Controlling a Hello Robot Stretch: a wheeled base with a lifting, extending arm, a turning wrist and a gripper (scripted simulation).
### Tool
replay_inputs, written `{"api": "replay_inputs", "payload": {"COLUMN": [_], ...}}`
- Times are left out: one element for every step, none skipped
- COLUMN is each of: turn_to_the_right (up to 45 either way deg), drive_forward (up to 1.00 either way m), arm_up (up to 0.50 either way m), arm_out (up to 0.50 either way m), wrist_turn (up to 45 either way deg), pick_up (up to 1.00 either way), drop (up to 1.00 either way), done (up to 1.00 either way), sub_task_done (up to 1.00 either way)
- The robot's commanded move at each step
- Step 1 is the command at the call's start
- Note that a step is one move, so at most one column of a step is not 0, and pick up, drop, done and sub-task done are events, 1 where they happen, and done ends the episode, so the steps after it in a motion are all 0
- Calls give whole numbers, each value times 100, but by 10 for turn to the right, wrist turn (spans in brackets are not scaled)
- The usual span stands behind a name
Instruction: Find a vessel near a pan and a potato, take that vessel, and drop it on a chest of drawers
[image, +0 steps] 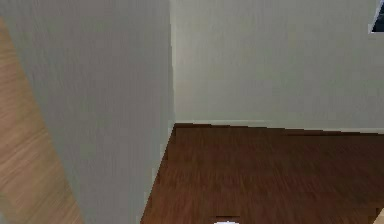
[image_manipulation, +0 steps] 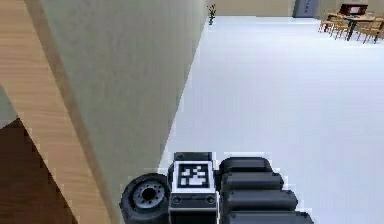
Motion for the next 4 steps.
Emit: {"api": "replay_inputs", "payload": {"turn_to_the_right": [30,0,450,270], "drive_forward": [0,60,0,0], "arm_up": [0,0,0,0], "arm_out": [0,0,0,0], "wrist_turn": [0,0,0,0], "pick_up": [0,0,0,0], "drop": [0,0,0,0], "done": [0,0,0,0], "sub_task_done": [0,0,0,0]}}
